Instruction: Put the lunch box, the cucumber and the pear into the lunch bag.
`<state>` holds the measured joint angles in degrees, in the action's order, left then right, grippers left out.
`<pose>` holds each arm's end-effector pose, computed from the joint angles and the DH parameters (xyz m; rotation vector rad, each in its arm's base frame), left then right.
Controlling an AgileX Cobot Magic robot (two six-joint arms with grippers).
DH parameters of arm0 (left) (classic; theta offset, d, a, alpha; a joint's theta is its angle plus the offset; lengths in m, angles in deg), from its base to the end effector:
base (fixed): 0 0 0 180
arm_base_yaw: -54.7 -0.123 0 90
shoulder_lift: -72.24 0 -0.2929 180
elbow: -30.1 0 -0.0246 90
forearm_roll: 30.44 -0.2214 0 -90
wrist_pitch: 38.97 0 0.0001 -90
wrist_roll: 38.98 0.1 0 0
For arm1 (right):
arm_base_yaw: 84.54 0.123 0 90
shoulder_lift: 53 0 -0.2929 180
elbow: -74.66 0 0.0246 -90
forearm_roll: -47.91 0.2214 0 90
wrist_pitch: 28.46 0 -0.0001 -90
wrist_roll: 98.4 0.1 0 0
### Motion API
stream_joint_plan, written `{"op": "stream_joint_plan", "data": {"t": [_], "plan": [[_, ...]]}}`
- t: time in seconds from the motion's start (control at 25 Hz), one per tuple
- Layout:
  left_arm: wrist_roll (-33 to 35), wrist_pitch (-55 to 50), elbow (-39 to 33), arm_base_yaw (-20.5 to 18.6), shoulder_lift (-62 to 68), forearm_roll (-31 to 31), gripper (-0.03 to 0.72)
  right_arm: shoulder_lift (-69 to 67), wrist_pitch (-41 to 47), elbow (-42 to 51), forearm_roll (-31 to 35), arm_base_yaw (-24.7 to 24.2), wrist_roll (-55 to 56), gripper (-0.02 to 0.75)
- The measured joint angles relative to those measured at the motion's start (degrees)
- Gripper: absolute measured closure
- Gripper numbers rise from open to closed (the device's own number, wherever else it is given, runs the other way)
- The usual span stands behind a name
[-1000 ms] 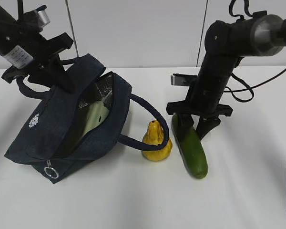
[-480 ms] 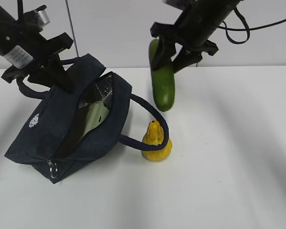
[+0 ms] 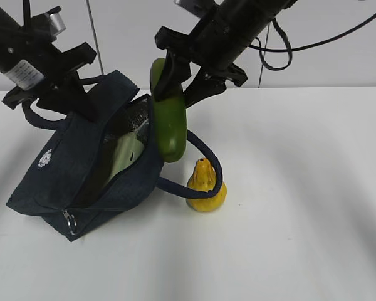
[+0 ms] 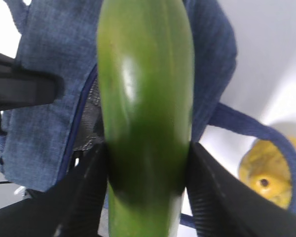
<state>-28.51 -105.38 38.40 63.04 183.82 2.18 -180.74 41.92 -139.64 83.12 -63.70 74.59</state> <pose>0.3391 -0.0997 0.2841 0.2038 2.8452 -0.7867 0.3831 0.2040 0.2870 -0.4986 2.7547 0.9187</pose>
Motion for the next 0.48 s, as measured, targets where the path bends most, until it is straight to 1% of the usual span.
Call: {"op": "stream_joint_plan", "data": {"t": [0.28, 0.48], "plan": [[0.0, 0.0, 0.0, 0.0, 0.0, 0.19, 0.686, -2.89, 0.0, 0.08, 3.6, 0.6, 1.64, 0.376], [0.0, 0.0, 0.0, 0.0, 0.0, 0.63, 0.686, -6.2, -0.1, 0.08, 9.15, 0.6, 2.66, 0.376]]}}
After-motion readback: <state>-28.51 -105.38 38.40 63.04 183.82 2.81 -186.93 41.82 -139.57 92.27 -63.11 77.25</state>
